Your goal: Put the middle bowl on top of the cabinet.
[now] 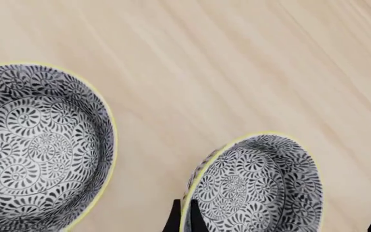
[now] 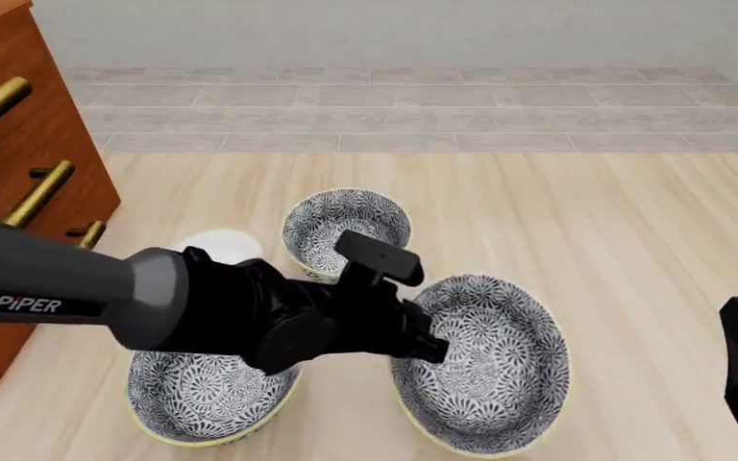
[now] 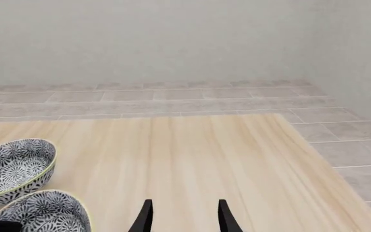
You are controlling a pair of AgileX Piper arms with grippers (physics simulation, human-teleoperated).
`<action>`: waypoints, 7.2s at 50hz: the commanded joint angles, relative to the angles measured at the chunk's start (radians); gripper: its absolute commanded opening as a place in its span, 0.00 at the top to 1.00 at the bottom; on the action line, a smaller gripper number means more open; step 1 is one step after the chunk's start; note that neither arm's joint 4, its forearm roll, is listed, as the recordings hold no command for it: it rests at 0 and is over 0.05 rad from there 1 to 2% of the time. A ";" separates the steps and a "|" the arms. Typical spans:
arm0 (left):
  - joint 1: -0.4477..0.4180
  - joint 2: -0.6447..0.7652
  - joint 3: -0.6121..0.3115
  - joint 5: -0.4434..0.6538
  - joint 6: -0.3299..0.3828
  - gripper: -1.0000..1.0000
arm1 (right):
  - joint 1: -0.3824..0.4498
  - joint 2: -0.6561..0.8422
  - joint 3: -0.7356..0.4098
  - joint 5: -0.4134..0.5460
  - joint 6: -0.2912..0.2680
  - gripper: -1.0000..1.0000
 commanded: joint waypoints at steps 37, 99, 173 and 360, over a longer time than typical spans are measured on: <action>0.020 -0.325 0.070 0.104 0.012 1.00 | 0.000 0.035 0.000 -0.043 -0.012 0.00; 0.130 -0.669 0.009 0.332 0.004 1.00 | 0.000 0.001 0.000 -0.015 -0.021 0.00; 0.516 -0.800 -0.237 0.591 -0.058 1.00 | -0.011 0.000 0.000 -0.038 -0.036 0.00; 1.390 -0.538 -0.563 0.682 -0.235 1.00 | -0.020 0.000 0.000 -0.032 -0.043 0.00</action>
